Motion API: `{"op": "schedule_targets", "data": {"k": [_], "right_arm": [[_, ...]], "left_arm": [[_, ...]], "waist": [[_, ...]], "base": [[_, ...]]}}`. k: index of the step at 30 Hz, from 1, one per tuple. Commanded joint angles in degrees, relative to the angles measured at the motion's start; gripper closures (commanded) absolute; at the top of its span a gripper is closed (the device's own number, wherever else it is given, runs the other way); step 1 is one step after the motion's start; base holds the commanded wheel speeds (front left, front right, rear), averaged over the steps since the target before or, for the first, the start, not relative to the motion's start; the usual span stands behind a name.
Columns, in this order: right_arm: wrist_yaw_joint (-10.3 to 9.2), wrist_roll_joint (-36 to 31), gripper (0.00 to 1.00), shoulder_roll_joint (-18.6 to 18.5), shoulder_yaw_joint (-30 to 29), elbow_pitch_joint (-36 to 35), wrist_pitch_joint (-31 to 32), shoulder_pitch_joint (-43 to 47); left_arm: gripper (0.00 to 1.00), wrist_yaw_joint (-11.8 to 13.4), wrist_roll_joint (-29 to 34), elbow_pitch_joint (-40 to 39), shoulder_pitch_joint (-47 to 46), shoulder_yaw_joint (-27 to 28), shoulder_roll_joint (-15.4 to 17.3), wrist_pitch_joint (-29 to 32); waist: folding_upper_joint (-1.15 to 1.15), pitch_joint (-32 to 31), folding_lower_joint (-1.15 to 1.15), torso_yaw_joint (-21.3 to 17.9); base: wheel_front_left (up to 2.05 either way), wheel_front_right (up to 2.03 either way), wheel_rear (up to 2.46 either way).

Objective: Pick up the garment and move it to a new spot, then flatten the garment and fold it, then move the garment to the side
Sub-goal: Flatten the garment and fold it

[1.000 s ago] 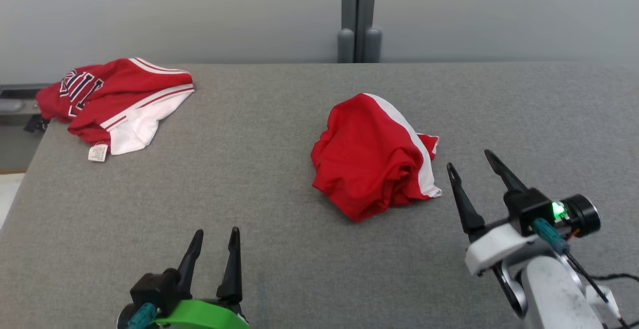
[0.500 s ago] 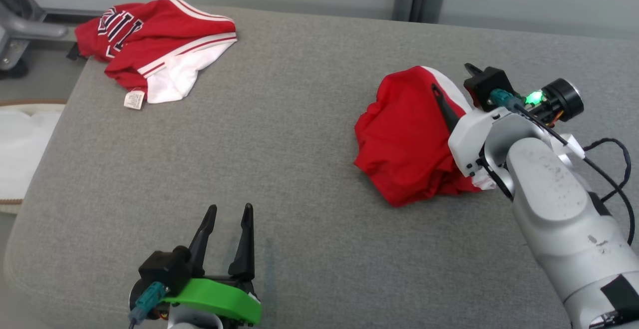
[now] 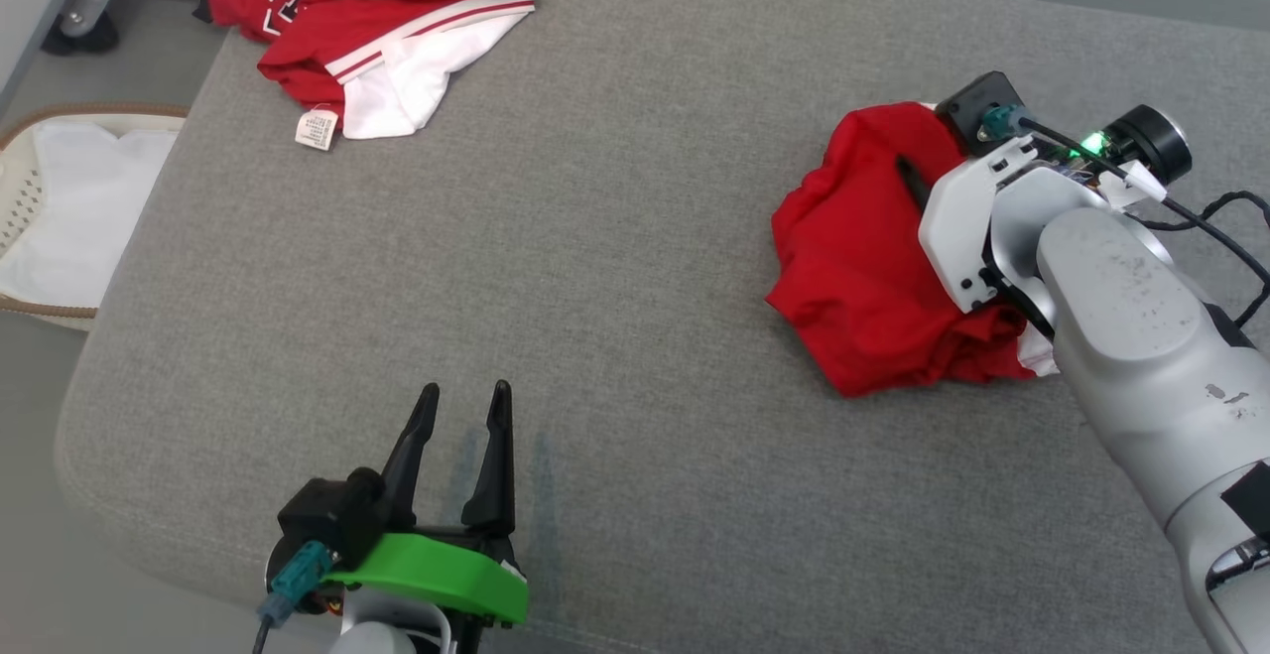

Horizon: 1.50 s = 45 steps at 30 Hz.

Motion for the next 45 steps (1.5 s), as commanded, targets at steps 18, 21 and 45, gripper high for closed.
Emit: {"op": "schedule_targets", "data": {"k": [18,21,45], "right_arm": [[-0.06,4.1,1.0,0.0,2.9,0.4,-10.2,-6.2],[-0.06,3.0,1.0,0.5,3.4,-0.8,-12.8,-7.2],[-0.06,4.4,0.96,9.2,21.5,-6.7,-19.2,16.8]], "left_arm": [[0.0,0.0,1.8,0.3,-0.8,1.2,0.1,0.0],[0.0,-0.1,2.4,0.5,-0.2,1.6,0.1,0.0],[0.0,-1.0,4.2,1.2,2.9,2.9,0.1,0.0]], "waist": [[0.0,-3.0,0.0,-4.3],[0.0,-4.3,0.0,-5.4],[0.0,-8.9,0.0,-8.0]], "base": [[0.0,0.0,0.0],[0.0,0.0,0.0],[0.0,0.0,0.0]]}}
